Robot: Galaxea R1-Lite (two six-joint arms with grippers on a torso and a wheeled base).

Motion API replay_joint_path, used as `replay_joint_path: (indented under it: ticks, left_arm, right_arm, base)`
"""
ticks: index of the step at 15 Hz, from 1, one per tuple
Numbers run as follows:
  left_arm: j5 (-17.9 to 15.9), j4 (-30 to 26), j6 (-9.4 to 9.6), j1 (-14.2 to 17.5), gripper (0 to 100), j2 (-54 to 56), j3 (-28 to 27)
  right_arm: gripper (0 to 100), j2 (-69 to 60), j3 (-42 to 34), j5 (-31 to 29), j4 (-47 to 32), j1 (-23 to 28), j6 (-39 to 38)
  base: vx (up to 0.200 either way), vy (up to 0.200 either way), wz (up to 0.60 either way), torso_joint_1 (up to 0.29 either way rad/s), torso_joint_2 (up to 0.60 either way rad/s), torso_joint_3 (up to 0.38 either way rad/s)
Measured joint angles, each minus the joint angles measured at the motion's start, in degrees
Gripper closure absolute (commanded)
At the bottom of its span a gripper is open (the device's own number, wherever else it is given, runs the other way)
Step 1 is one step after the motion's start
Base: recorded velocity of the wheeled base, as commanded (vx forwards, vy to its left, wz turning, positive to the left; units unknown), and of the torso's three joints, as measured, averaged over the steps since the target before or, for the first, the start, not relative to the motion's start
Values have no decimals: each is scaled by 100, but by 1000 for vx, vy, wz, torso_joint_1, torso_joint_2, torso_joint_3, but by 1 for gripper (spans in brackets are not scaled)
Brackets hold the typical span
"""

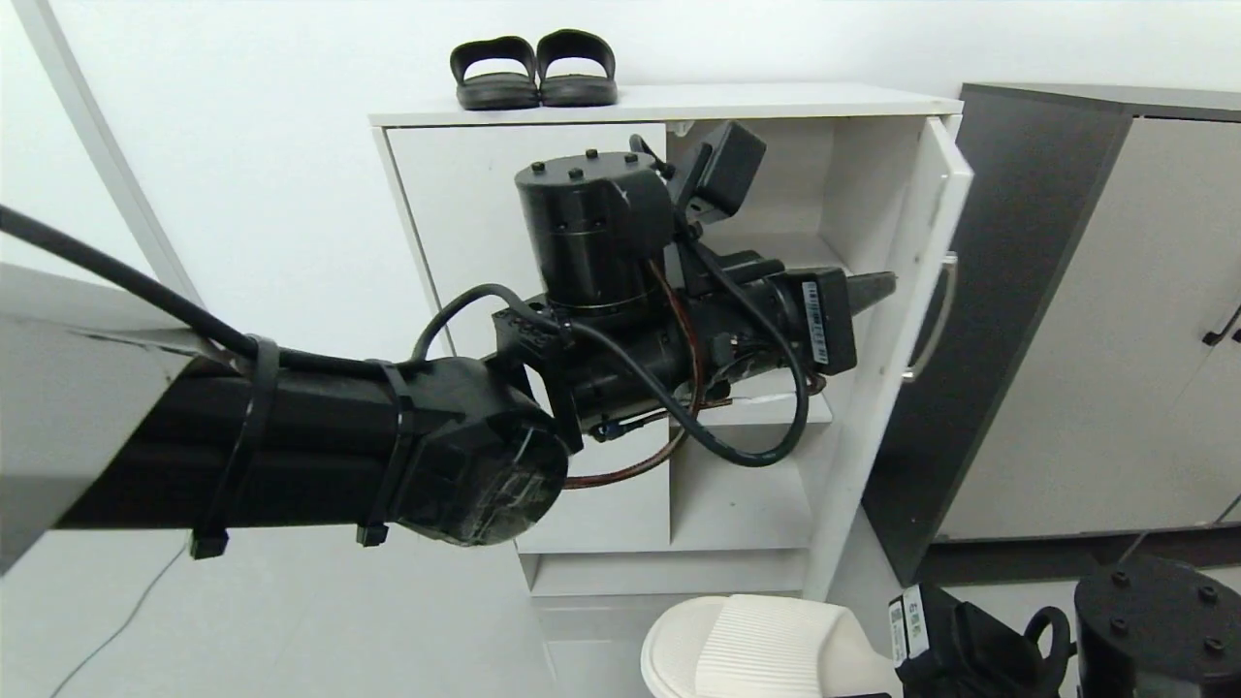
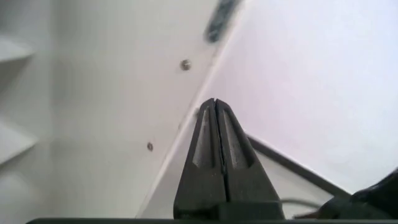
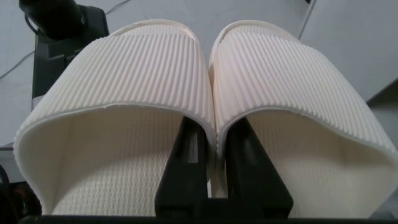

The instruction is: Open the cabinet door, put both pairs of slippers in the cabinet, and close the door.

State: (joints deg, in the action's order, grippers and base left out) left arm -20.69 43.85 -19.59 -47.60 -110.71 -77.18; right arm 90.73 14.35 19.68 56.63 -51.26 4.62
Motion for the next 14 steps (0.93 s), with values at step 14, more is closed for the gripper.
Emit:
replay_joint_path:
  ticks: [14]
  left_arm:
    - [1369, -1593, 644, 2354, 100, 2954, 2074]
  right_arm:
    - [100, 1123, 2082, -2851, -27, 1200, -1104]
  base:
    - [0, 0, 0, 0, 0, 0]
